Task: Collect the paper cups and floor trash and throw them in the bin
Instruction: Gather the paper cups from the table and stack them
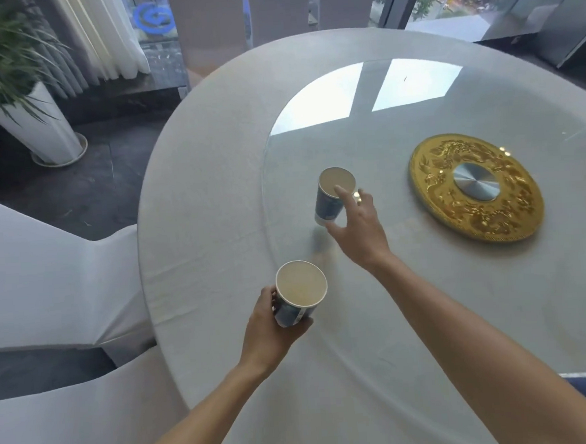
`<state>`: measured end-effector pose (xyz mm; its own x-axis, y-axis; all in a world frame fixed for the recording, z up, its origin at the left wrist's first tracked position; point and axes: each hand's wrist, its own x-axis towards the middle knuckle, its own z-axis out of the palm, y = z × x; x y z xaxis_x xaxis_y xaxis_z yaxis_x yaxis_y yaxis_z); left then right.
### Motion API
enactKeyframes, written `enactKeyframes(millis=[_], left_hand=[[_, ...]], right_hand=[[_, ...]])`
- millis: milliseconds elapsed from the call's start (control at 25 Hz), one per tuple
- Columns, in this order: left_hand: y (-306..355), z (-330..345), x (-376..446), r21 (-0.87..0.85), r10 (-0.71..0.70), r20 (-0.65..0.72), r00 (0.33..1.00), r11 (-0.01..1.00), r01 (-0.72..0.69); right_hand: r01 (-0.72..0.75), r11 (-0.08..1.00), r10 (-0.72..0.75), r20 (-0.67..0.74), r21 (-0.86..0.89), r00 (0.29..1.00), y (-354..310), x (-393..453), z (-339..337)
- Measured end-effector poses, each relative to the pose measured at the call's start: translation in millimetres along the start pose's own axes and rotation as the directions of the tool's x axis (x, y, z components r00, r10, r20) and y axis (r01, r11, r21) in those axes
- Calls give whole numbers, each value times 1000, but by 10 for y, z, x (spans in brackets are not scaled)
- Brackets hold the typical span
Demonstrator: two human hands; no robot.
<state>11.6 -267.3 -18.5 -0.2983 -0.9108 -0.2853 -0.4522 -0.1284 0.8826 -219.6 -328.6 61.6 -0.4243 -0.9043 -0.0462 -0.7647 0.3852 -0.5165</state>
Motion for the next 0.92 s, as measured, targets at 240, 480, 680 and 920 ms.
enactKeyframes(millis=[240,480,680,920], left_hand=[[28,-101,320,-39,-28,61,998,999,30],[120,-106,390,-1,-53,94,994,999,53],[177,20,369,71,-19,158,987,997,8],[305,378,200,92,39,239,970,994,-62]], right_hand=[[-25,964,43,64,-263,997,15,531,243],[-25,988,13,-79,-155,997,212,257,169],[-129,978,169,-263,162,950,347,-300,-354],[-140,942,235,-301,305,924,572,-1201,-761]])
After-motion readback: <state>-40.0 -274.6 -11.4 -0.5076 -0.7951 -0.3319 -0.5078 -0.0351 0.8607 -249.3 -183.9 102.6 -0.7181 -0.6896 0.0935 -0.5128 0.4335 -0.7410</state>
